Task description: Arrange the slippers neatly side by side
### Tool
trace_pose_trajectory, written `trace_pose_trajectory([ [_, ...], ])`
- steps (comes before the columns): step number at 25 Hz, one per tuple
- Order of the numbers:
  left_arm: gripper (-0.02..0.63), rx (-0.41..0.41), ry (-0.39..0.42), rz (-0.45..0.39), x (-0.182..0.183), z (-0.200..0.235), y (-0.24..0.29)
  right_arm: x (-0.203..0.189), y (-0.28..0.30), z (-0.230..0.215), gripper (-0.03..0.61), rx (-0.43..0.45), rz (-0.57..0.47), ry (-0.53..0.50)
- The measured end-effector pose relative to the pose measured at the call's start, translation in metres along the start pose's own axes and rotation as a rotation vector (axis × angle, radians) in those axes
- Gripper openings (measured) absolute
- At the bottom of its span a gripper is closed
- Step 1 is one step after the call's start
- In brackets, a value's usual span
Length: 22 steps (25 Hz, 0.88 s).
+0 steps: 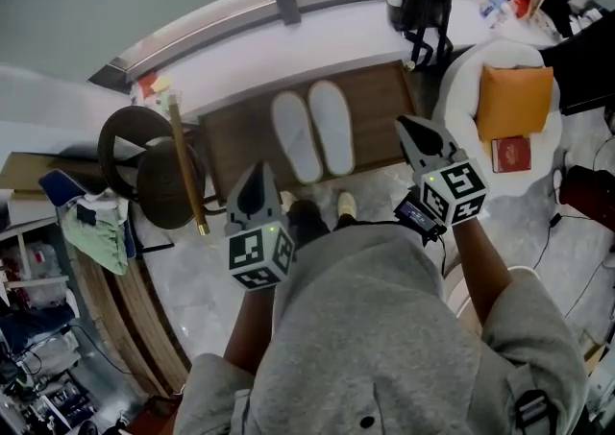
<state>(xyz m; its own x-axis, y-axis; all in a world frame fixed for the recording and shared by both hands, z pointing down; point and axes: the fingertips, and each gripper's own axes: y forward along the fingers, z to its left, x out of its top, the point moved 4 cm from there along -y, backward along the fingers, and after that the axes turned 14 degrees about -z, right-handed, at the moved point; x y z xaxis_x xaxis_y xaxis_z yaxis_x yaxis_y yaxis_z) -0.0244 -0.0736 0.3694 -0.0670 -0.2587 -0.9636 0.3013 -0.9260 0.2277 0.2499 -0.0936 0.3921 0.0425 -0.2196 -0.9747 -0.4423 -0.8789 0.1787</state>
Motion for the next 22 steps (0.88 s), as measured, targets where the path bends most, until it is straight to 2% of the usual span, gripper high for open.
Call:
trace_pose_trajectory([
  [6,0.015,-0.009,0.013,-0.009,0.0,-0.017,-0.009,0.0,-0.014,0.005,0.031,0.012,-0.022,0.004],
  [22,0.015,-0.006,0.018,-0.012,-0.006,-0.03,-0.021,-0.003,-0.025,0.011,0.031,0.031,-0.025,0.0],
])
